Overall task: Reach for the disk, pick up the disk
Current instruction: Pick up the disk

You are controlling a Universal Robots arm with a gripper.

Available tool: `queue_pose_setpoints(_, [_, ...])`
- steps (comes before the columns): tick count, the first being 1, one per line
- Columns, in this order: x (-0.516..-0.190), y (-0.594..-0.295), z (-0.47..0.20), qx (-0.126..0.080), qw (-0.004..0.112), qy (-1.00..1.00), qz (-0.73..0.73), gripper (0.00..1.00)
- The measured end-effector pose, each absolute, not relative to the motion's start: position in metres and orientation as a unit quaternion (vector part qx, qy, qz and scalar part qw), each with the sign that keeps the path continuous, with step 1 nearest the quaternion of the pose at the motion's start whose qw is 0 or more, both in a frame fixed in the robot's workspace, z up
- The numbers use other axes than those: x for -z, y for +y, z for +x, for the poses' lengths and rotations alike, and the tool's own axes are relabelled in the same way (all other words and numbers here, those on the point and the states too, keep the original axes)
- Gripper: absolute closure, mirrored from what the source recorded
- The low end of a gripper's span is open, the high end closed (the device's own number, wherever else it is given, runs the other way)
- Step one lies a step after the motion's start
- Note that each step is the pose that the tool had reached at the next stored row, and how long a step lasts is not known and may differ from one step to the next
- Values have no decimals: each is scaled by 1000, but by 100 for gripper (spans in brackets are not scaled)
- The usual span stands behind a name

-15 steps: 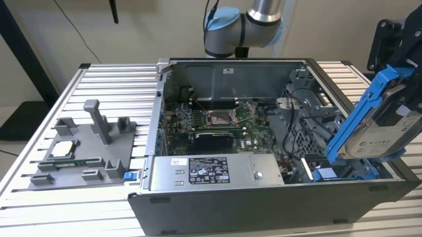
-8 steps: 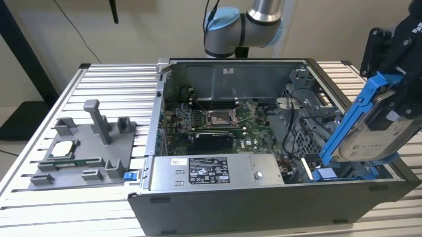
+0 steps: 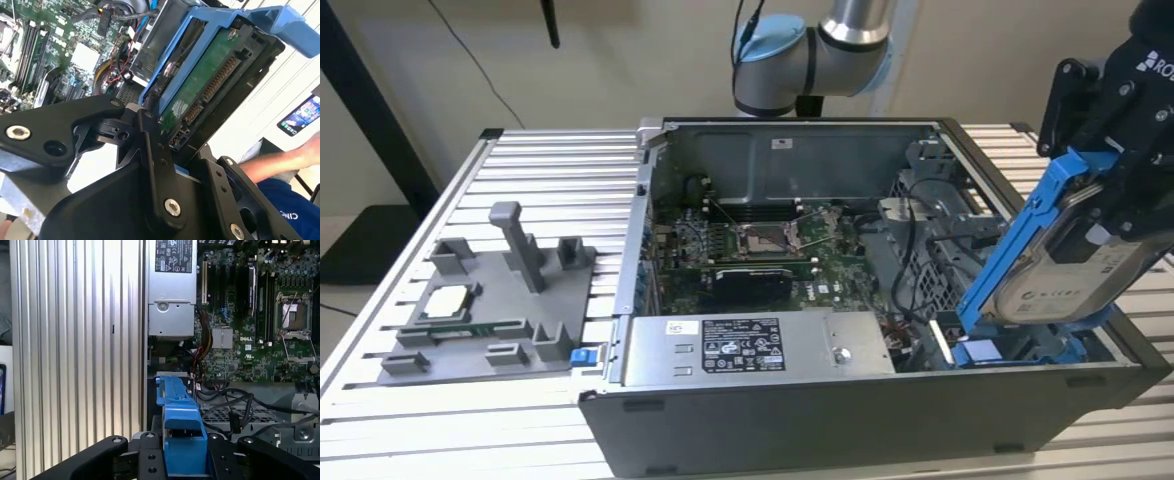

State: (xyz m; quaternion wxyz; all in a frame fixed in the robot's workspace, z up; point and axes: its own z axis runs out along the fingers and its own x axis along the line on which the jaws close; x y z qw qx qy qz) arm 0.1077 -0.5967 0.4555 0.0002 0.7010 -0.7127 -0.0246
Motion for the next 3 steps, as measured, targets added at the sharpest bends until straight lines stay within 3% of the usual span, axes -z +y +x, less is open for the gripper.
queue_pose_setpoints(3, [-455,-597,108,25,0,-713,701,100])
